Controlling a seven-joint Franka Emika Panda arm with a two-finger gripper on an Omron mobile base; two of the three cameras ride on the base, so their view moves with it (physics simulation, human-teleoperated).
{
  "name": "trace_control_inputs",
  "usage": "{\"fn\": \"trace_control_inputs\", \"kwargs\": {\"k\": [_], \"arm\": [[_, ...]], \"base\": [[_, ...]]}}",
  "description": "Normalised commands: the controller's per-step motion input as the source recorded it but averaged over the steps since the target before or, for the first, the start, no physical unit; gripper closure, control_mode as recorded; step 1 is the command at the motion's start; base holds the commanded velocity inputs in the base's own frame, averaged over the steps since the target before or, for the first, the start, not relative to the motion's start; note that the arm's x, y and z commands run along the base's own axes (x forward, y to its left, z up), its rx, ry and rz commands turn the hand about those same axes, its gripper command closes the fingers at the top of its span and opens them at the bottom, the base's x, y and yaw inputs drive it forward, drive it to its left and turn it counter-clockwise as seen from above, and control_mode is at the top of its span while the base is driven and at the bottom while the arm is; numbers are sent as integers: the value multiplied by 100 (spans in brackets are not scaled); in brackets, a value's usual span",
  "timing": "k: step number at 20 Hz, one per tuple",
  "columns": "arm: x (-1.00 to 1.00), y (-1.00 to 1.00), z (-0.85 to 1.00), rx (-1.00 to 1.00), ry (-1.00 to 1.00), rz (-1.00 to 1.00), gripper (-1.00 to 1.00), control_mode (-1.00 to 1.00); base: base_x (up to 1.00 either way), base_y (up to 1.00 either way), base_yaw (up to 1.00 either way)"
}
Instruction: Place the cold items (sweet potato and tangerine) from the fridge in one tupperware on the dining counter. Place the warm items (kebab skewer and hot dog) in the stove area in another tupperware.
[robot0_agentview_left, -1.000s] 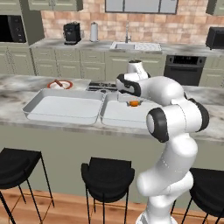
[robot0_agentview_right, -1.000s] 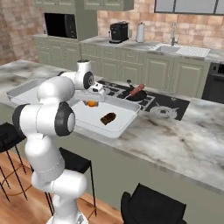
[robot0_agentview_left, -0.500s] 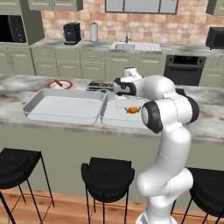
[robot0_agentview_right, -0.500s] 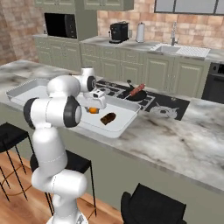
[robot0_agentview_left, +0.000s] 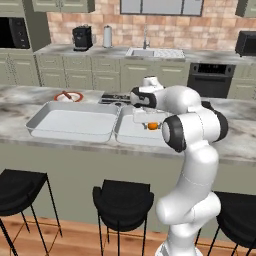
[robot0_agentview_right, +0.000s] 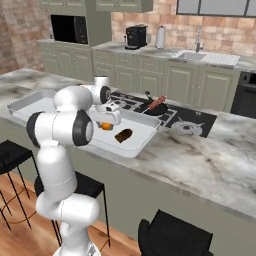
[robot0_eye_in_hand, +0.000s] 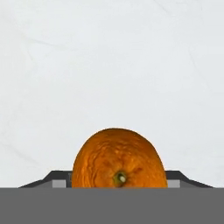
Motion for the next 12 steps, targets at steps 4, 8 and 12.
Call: {"fn": "trace_control_inputs", "kwargs": {"k": [4, 8, 12], "arm": [[-19, -15, 21, 2, -5, -1, -100, -100], [-41, -22, 68, 7, -8, 0, -100, -100], [-81, -28, 57, 4, -16, -2, -100, -100]], "base": [[0, 0, 0], [0, 0, 0], [0, 0, 0]]}}
